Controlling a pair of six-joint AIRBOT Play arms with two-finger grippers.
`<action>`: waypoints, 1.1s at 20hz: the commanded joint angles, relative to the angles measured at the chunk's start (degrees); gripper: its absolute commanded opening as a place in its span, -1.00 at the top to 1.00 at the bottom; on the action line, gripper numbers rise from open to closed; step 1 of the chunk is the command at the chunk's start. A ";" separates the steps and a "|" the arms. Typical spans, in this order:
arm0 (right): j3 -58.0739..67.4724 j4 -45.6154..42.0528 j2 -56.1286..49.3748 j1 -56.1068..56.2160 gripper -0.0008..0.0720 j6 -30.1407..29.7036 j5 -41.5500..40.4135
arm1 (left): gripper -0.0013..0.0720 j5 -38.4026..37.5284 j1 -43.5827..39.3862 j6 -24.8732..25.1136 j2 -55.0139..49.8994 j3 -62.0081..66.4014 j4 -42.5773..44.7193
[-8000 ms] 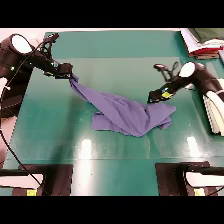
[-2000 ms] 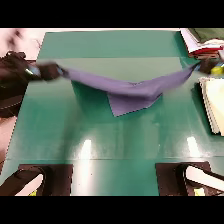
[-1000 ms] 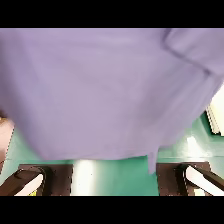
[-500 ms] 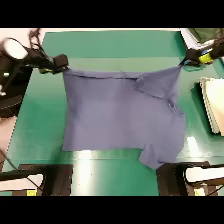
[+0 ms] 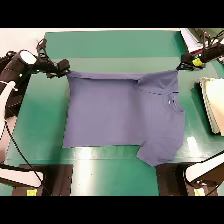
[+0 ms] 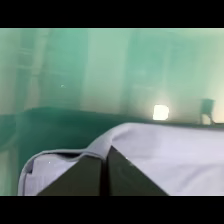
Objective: Fold the shirts.
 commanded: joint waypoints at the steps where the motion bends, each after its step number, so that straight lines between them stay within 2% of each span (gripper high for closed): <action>1: -1.97 -1.11 0.57 -1.38 0.95 -1.18 3.30 | 0.89 -6.97 2.21 7.87 -0.46 0.11 -3.63; 5: -16.31 -4.66 8.07 -1.38 0.95 -1.18 -2.71 | 0.89 -11.63 2.21 9.29 -0.61 0.04 -3.50; 12: -35.87 -4.02 16.35 -1.14 0.94 -1.07 -14.29 | 0.89 -11.10 2.10 9.25 -0.61 -9.27 -3.61; 13: -37.33 -4.02 17.29 -1.14 0.82 -1.09 -14.88 | 0.88 -11.06 2.10 9.05 -0.61 -10.43 -3.56; 14: -38.29 -4.07 18.14 -1.14 0.31 -1.09 -15.04 | 0.87 -11.54 2.10 7.78 -0.61 -11.15 -3.50; 15: -38.75 -4.09 19.02 -1.22 0.11 -1.09 -14.69 | 0.24 -12.63 2.14 7.04 -0.57 -11.17 -3.23; 16: -38.73 -4.09 20.26 -1.75 0.11 -1.14 -13.73 | -0.46 -14.51 2.45 6.69 -0.09 -11.08 -3.08; 17: -38.73 -4.20 22.03 -2.45 0.11 -1.20 -12.48 | -0.34 -16.57 2.84 6.71 1.01 -11.10 -2.56; 20: -38.73 -4.13 28.33 -5.20 0.11 -1.88 -6.10 | -0.34 -22.01 3.06 5.09 8.17 -13.20 8.48; 22: -38.73 -4.09 32.30 -6.32 0.11 -2.38 -1.92 | -0.34 -22.93 3.06 4.17 15.72 -20.59 12.63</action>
